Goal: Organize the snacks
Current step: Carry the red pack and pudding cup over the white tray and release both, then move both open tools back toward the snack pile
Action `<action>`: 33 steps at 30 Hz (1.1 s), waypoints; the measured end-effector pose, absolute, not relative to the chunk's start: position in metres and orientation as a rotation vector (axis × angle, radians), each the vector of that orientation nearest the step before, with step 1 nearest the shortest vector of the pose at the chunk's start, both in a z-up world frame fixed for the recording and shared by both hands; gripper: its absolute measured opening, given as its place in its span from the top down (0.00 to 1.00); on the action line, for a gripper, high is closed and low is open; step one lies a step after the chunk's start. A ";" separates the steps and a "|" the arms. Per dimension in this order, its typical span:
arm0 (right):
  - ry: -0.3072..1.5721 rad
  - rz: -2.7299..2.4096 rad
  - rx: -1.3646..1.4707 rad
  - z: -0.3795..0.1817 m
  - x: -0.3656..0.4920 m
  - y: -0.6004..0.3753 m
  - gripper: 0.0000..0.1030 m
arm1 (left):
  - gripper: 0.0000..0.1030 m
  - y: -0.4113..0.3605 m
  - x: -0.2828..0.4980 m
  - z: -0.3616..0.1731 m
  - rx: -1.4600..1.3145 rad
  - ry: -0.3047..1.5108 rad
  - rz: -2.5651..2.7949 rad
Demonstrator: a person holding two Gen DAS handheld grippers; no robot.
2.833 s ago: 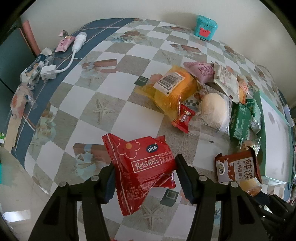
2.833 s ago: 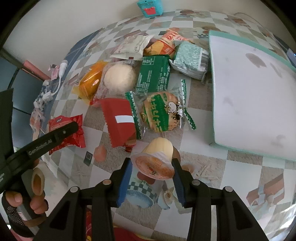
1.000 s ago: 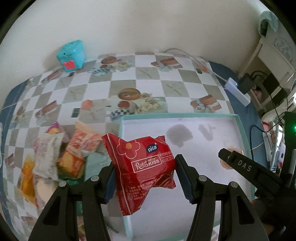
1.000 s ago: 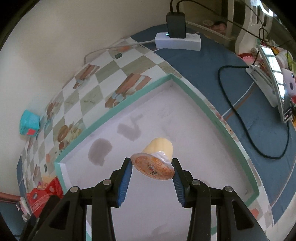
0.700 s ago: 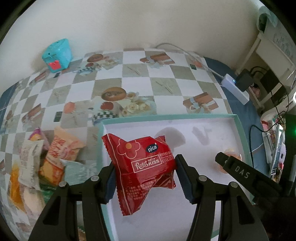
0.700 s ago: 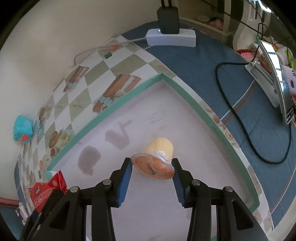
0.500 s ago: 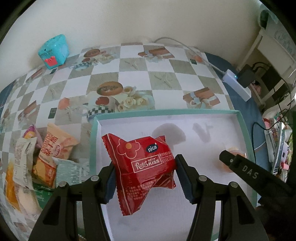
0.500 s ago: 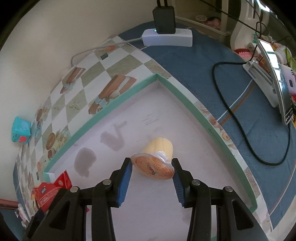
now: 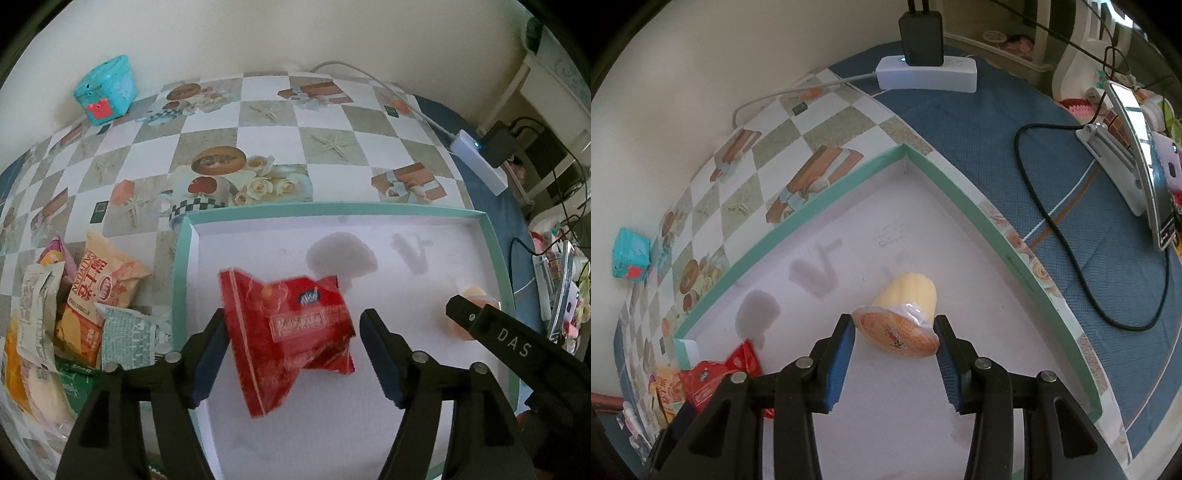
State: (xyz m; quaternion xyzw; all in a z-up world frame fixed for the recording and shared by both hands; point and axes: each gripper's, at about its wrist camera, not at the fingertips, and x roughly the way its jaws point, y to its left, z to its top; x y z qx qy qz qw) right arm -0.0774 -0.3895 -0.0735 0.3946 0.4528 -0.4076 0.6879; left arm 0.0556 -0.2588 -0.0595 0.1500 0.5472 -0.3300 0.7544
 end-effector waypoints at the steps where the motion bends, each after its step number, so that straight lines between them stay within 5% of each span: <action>1: 1.015 -0.912 0.882 -0.074 -0.077 -0.390 0.54 | 0.29 -0.258 0.056 -0.059 0.325 1.195 -0.721; 4: 1.012 -0.917 0.872 -0.073 -0.076 -0.390 0.54 | 0.28 -0.257 0.056 -0.055 0.311 1.192 -0.726; 6: 1.006 -0.915 0.866 -0.071 -0.077 -0.390 0.51 | 0.16 -0.254 0.057 -0.050 0.304 1.181 -0.724; 8: 0.993 -0.910 0.857 -0.068 -0.077 -0.390 0.41 | 0.15 -0.251 0.058 -0.044 0.292 1.167 -0.722; 24: 0.983 -0.856 0.803 -0.048 -0.071 -0.374 0.36 | 0.15 -0.206 0.082 -0.015 0.260 1.122 -0.551; 33: 0.986 -0.757 0.787 -0.047 -0.055 -0.350 0.18 | 0.15 -0.168 0.097 -0.016 0.299 1.133 -0.392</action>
